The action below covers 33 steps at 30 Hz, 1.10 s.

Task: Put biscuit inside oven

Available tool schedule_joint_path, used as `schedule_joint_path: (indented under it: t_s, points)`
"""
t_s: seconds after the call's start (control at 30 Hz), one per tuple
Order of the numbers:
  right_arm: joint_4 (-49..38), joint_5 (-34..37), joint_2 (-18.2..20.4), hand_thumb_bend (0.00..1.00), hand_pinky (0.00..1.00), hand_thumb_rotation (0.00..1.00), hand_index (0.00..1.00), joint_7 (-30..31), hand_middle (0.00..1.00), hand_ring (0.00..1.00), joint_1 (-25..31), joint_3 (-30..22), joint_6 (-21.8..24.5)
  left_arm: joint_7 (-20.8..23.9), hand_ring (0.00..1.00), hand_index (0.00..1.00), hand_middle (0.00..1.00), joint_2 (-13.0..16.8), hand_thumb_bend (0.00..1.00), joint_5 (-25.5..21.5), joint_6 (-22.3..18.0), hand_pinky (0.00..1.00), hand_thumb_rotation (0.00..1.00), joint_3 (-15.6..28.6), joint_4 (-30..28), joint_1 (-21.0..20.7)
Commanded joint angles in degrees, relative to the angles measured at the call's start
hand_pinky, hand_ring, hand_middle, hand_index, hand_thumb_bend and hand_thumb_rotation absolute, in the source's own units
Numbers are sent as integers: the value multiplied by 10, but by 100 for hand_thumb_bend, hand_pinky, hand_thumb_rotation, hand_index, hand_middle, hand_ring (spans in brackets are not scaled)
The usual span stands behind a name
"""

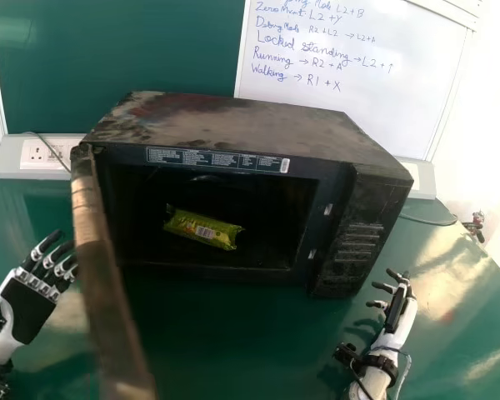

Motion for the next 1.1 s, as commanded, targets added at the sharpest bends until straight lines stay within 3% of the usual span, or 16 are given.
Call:
schedule_joint_path:
  t_s: [0.0,0.37,0.73,1.07]
  points:
    - [8,-8,8,59,27,42,62,2,39,31,14,3,-8,-7,24,33,33,-8,0,3,0,5,0,-8,8,7]
    - [7,-13,7,60,26,43,62,-4,39,30,16,4,-7,-4,23,33,32,-13,0,11,-9,4,0,-12,0,8]
    - [5,-10,9,61,27,44,63,-1,39,30,16,2,-4,2,27,35,33,-16,0,40,-43,8,0,-36,-2,5]
    - [4,-5,10,60,27,42,63,5,40,31,16,0,-5,22,25,45,36,-23,0,41,-23,4,0,-62,-36,11]
